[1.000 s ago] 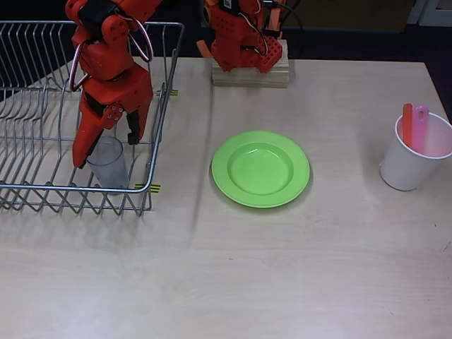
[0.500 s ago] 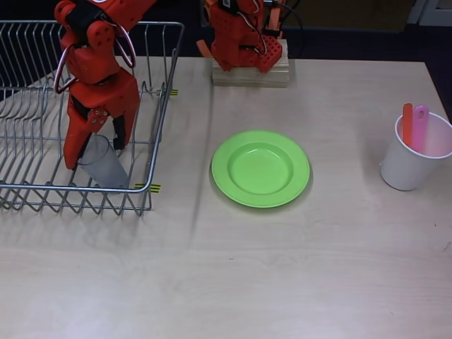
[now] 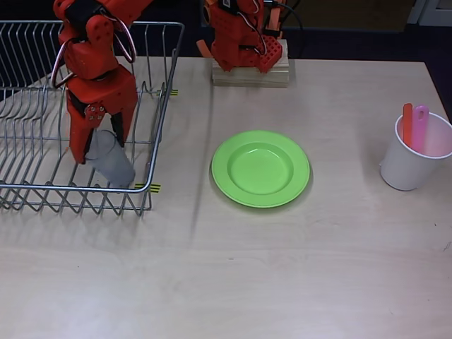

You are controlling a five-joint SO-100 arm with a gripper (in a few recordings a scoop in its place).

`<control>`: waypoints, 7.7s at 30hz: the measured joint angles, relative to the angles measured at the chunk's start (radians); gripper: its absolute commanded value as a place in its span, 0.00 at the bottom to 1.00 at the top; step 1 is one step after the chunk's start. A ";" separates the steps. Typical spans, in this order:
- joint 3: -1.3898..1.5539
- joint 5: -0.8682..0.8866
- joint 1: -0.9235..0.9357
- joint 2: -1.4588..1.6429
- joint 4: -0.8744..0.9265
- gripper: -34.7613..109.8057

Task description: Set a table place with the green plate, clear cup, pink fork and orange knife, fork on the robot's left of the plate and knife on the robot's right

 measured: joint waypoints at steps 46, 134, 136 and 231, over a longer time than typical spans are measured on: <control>-0.273 0.437 -0.726 -0.115 -0.049 0.42; -0.011 0.611 -0.813 0.060 0.055 0.50; 0.040 0.663 -0.804 0.127 0.069 0.49; 0.219 0.462 -1.628 0.351 -0.066 0.24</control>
